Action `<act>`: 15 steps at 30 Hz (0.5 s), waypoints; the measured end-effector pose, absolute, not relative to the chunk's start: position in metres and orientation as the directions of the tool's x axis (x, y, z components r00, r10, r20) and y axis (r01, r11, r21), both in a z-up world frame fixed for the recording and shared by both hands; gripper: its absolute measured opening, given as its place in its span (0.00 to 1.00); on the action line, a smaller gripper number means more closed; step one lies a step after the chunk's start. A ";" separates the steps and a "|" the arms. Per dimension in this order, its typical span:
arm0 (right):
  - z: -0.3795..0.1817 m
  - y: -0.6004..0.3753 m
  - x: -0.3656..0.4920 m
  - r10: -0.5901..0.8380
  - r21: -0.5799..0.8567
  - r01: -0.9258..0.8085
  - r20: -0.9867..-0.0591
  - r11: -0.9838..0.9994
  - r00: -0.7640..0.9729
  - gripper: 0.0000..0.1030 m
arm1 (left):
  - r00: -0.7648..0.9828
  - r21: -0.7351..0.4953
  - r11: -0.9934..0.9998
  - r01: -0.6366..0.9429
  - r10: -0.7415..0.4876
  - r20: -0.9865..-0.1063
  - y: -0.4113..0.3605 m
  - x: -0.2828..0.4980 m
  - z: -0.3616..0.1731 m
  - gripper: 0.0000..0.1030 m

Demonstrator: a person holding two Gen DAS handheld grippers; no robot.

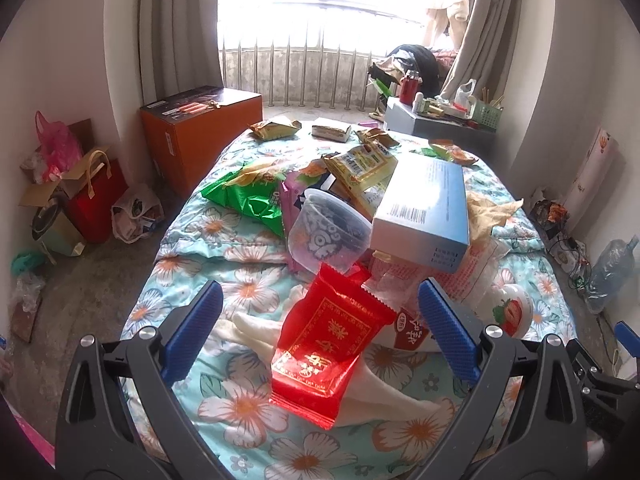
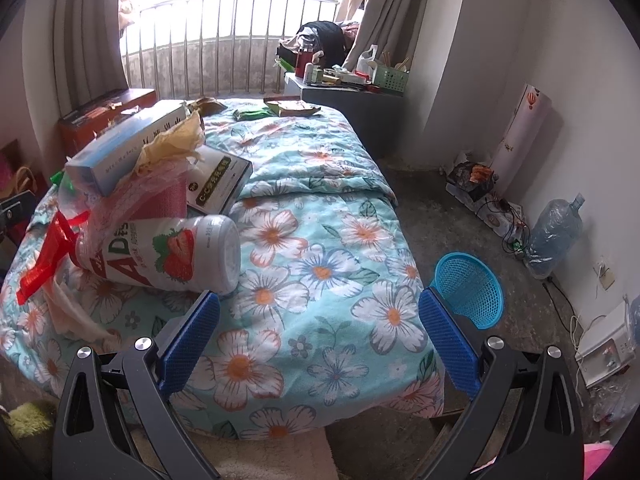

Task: Collect trash
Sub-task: 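Grasp the white tissue with the right tool while the left tool approaches the red packet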

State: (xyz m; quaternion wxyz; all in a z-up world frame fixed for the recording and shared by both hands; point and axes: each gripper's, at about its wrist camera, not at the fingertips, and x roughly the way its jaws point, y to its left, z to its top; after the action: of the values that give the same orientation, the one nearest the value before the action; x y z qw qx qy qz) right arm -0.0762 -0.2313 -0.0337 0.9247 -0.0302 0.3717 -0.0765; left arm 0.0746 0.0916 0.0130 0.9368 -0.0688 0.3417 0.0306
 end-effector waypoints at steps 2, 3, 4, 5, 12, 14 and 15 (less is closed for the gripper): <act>-0.027 -0.236 -0.075 -0.124 -0.069 0.105 -0.656 0.992 0.745 0.94 | 0.787 -0.147 0.985 -0.086 -0.023 -0.616 0.101 0.077 0.013 0.91; -0.024 -0.238 -0.074 -0.103 -0.045 0.096 -0.640 0.994 0.761 0.94 | 0.801 -0.167 0.983 -0.070 -0.045 -0.597 0.106 0.078 0.014 0.91; -0.022 -0.240 -0.072 -0.080 -0.018 0.088 -0.626 0.996 0.775 0.94 | 0.814 -0.186 0.981 -0.051 -0.067 -0.577 0.111 0.079 0.014 0.91; -0.019 -0.242 -0.071 -0.055 0.012 0.079 -0.615 0.997 0.786 0.94 | 0.825 -0.203 0.979 -0.032 -0.089 -0.557 0.116 0.080 0.014 0.91; -0.012 -0.263 -0.052 0.211 0.327 -0.012 -0.579 0.945 0.788 0.94 | 0.863 -0.278 0.960 0.027 -0.163 -0.477 0.155 0.085 0.008 0.91; -0.016 -0.263 -0.048 0.277 0.388 -0.045 -0.567 0.920 0.775 0.93 | 0.862 -0.311 0.949 0.049 -0.197 -0.466 0.165 0.084 0.007 0.91; -0.018 -0.263 -0.046 0.300 0.406 -0.057 -0.565 0.912 0.769 0.90 | 0.859 -0.331 0.941 0.063 -0.220 -0.462 0.170 0.085 0.007 0.91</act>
State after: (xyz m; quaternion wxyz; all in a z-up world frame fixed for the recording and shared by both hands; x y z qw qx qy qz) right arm -0.0456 -0.2630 -0.0178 0.9218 0.1861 0.3260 0.0967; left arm 0.0849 0.1698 0.0071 0.9518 -0.1542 0.2545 -0.0742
